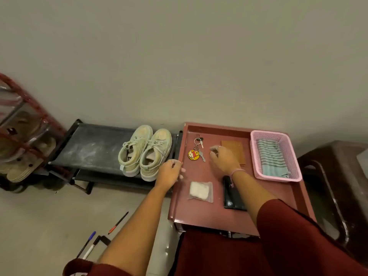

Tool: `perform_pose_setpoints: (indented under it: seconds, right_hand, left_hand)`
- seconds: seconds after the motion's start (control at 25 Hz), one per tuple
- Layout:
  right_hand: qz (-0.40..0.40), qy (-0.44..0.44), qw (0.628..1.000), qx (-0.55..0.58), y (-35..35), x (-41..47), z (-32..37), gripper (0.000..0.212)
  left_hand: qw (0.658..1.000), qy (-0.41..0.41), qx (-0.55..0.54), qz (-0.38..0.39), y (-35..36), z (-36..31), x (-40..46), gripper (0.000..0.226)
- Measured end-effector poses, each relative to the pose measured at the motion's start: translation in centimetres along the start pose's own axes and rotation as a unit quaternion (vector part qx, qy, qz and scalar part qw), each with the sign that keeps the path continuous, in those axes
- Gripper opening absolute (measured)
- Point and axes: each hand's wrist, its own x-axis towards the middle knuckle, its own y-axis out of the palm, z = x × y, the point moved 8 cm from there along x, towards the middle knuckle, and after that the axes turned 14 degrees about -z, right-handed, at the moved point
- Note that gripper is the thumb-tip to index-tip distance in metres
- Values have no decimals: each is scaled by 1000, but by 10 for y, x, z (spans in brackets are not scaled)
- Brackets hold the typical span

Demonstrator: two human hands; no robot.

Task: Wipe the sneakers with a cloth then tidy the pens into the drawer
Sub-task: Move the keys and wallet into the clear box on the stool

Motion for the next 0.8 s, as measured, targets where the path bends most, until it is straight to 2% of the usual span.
perform_pose_setpoints:
  seconds: [0.16, 0.24, 0.52, 0.72, 0.8]
  right_hand:
    - [65, -15, 995, -80, 39, 37, -9, 37]
    - [91, -52, 986, -131, 56, 56, -10, 36]
    - [84, -138, 955, -250, 80, 97, -5, 36]
    - [13, -222, 920, -323, 84, 93, 5, 27]
    - [1, -247, 904, -348, 83, 87, 10, 29]
  left_hand:
    - [999, -1, 28, 15, 16, 15, 17, 21]
    - [998, 8, 50, 22, 23, 20, 26, 23]
    - [996, 41, 74, 1, 23, 23, 38, 24]
    - [997, 41, 68, -18, 24, 25, 39, 23]
    - [996, 43, 76, -19, 24, 25, 39, 23]
